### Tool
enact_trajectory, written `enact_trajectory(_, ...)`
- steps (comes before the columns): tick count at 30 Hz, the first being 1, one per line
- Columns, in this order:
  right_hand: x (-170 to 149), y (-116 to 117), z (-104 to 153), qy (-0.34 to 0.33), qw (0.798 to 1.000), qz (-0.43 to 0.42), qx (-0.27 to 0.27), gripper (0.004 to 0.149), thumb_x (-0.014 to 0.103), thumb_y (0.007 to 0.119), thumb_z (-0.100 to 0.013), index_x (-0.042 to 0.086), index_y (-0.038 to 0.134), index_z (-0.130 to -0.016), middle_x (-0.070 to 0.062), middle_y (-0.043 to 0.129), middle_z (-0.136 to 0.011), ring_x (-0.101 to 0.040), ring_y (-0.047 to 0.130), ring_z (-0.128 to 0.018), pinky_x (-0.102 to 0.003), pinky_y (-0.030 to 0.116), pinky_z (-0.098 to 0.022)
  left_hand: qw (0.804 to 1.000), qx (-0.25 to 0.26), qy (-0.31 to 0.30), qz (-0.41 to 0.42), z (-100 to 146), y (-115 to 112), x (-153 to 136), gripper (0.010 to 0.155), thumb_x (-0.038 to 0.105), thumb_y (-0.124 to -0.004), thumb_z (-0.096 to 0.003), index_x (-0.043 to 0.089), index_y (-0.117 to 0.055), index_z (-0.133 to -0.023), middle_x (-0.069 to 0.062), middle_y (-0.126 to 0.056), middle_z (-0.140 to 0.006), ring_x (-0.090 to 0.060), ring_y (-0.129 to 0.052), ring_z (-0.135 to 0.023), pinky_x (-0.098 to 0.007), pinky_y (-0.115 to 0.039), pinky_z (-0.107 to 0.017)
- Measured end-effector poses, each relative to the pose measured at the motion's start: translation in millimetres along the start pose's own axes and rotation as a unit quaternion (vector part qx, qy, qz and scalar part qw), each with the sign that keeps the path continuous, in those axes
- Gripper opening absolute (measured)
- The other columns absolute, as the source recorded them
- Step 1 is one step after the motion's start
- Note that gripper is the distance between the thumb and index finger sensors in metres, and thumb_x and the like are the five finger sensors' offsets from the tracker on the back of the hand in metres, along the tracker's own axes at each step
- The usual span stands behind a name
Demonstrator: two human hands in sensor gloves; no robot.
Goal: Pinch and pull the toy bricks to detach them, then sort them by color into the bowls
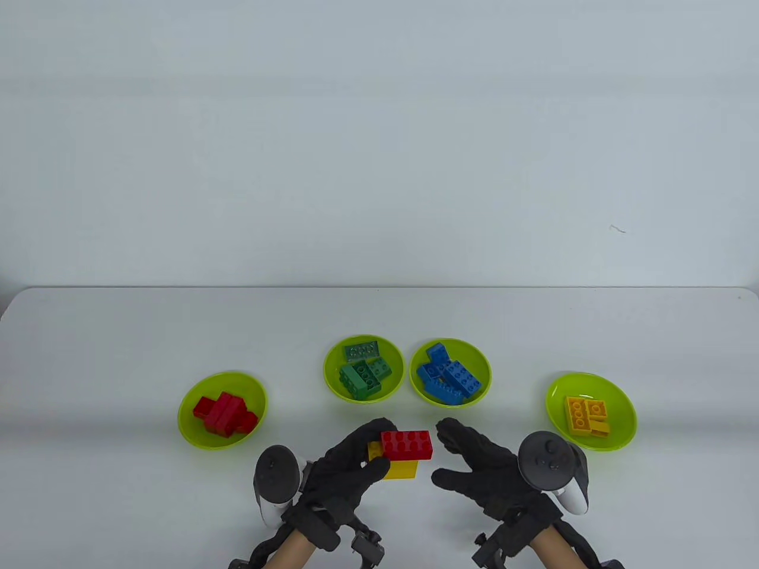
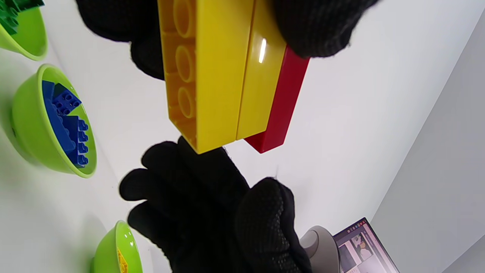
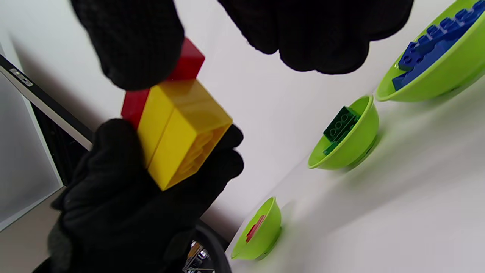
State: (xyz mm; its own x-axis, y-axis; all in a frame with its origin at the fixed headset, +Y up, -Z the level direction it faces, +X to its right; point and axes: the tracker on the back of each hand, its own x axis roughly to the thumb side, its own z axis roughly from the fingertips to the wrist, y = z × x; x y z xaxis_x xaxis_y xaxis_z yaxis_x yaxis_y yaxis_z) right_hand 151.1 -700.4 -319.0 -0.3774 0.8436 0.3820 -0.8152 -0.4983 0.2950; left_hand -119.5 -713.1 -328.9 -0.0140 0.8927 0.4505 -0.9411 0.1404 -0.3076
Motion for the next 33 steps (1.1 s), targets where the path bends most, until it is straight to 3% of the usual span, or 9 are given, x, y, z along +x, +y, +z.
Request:
enact_trajectory(5,4,17,1,-0.024,0.998,-0.054,-0.016,0.080,0.045,0.079,-0.048,0.000,0.051,-0.108,-0.028,0.062,-0.107,-0.050,0.070,-0.092,-0.060,0.053,-0.071,1.000,-0.021,-0.004,0.013,0,-11,3,0.065,0.037,-0.072,-0.0483,0.004,-0.059,-0.103,-0.026,-0.073,-0.097,-0.043,-0.081,-0.086,-0.057,-0.064,-0.065)
enact_trajectory(9,8,22,5,-0.036,0.996,-0.061,-0.062,0.073,0.043,0.078,-0.049,0.001,0.057,-0.105,-0.025,0.070,-0.102,-0.045,0.078,-0.086,-0.058,0.059,-0.068,1.000,-0.022,-0.009,0.010,1,-16,6,0.065,0.038,-0.072,-0.0484,0.004,-0.059,-0.103,-0.026,-0.074,-0.097,-0.042,-0.081,-0.086,-0.056,-0.064,-0.065)
enact_trajectory(16,8,18,16,-0.047,0.990,-0.076,-0.108,0.062,0.038,0.081,-0.047,0.006,0.068,-0.098,-0.019,0.081,-0.092,-0.039,0.087,-0.077,-0.055,0.066,-0.064,0.994,-0.064,-0.038,-0.075,-1,-20,15,0.066,0.040,-0.071,-0.0491,0.002,-0.062,-0.102,-0.027,-0.076,-0.095,-0.044,-0.081,-0.084,-0.057,-0.063,-0.065)
enact_trajectory(20,9,15,20,-0.054,0.989,-0.071,-0.116,0.061,0.039,0.082,-0.046,0.008,0.070,-0.097,-0.017,0.083,-0.091,-0.038,0.088,-0.076,-0.055,0.067,-0.063,0.986,-0.092,-0.053,-0.127,-3,-20,23,0.068,0.043,-0.072,-0.0502,0.002,-0.061,-0.103,-0.028,-0.075,-0.096,-0.045,-0.080,-0.085,-0.058,-0.062,-0.066)
enact_trajectory(26,8,18,22,-0.051,0.991,-0.044,-0.118,0.061,0.038,0.082,-0.045,0.008,0.071,-0.097,-0.017,0.084,-0.090,-0.038,0.089,-0.076,-0.055,0.067,-0.063,0.984,-0.076,-0.075,-0.142,-6,-21,36,0.074,0.047,-0.075,-0.0489,0.001,-0.058,-0.104,-0.029,-0.072,-0.098,-0.046,-0.078,-0.087,-0.059,-0.061,-0.066)
enact_trajectory(33,6,21,23,-0.052,0.992,-0.027,-0.109,0.061,0.038,0.082,-0.045,0.007,0.071,-0.097,-0.018,0.084,-0.090,-0.039,0.088,-0.075,-0.055,0.067,-0.063,0.958,-0.084,-0.100,-0.256,-7,-28,49,0.062,0.039,-0.074,-0.0501,0.000,-0.069,-0.098,-0.028,-0.082,-0.089,-0.044,-0.086,-0.078,-0.059,-0.066,-0.061)
